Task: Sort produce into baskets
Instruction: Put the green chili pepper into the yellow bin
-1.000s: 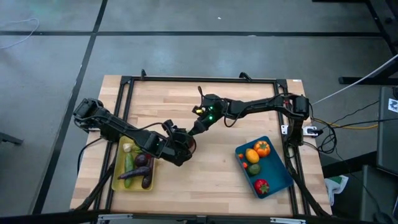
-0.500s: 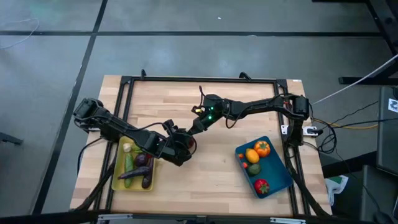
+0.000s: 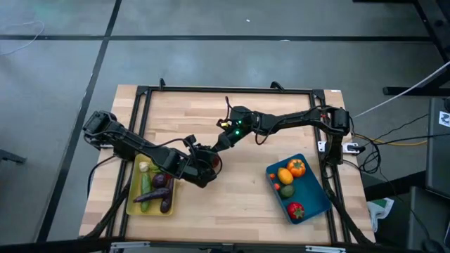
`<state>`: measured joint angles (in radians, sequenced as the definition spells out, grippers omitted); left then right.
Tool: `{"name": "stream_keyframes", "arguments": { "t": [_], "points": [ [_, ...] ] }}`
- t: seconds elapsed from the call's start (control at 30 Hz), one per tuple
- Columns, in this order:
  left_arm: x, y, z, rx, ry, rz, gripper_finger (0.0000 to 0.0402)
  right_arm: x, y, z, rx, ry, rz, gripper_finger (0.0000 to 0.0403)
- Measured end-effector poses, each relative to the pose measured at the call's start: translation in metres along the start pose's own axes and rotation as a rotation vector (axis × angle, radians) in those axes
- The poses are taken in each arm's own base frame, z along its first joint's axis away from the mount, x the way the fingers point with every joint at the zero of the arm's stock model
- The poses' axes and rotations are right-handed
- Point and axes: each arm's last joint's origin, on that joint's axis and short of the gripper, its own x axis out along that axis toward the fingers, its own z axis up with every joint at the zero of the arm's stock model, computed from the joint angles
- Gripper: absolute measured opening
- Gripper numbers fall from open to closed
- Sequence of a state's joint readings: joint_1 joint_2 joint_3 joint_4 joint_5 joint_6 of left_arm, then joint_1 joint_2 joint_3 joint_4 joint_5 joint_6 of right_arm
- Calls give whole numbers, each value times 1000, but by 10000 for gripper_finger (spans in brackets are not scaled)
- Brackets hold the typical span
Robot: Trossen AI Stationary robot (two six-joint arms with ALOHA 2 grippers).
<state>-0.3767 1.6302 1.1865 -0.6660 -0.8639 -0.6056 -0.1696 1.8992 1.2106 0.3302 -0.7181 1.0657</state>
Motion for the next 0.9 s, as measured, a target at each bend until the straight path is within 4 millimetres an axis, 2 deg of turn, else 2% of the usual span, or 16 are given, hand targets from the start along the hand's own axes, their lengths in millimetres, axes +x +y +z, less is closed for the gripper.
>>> {"name": "stream_keyframes", "arguments": {
  "t": [0.1, 0.23, 0.63, 0.77, 0.9],
  "points": [
    [0, 0, 0, 1, 0, 0, 111, 0, 0, 0, 0, 1, 0, 83],
    [0, 0, 0, 4, 0, 1, 113, 0, 0, 0, -14, 1, -1, 92],
    [-1, -1, -1, 22, 3, -8, 118, -2, -4, 1, -33, -1, -30, 236],
    [-4, -5, -4, 44, 45, -83, 120, -6, -6, 4, -46, 22, -19, 257],
    [-10, -10, -9, 24, 112, -171, 118, -10, -8, 7, -42, 47, 1, 261]
  ]
}}
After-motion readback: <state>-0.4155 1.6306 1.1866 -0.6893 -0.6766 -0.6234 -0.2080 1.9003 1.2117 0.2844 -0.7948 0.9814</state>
